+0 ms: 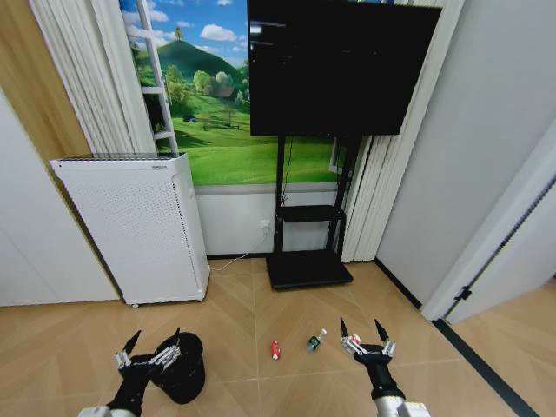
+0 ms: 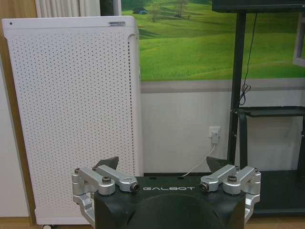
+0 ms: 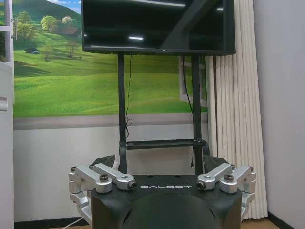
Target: Pick up the trash bin and place the garbage on the floor into it.
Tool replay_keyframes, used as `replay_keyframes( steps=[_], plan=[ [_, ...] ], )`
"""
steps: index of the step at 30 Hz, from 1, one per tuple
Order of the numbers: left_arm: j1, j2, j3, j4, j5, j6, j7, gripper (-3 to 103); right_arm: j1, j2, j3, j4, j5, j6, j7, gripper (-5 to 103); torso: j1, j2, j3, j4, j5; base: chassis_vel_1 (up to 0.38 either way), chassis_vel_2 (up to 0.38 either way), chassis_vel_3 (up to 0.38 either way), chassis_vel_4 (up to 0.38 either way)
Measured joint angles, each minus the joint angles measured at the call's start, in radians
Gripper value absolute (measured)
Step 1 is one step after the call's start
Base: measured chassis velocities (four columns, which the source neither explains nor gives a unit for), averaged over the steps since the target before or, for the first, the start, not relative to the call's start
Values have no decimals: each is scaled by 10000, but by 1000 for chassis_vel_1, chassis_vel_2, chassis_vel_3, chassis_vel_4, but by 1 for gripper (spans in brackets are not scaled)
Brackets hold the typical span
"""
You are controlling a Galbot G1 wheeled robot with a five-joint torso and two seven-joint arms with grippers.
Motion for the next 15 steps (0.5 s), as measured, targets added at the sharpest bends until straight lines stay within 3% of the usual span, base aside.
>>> replay_keyframes(
  steps=[8, 15],
  plan=[
    [48, 0, -13, -52, 13, 0, -1, 100, 32, -62, -111, -64, -1, -41, -16, 100, 4, -1, 2, 0, 0, -92, 96, 115, -106],
    [83, 20, -58, -115, -5, -6, -7, 100, 60, -139, -184, -168, -49, -69, -37, 100, 5, -2, 2, 0, 0, -208, 194, 213, -203]
  ],
)
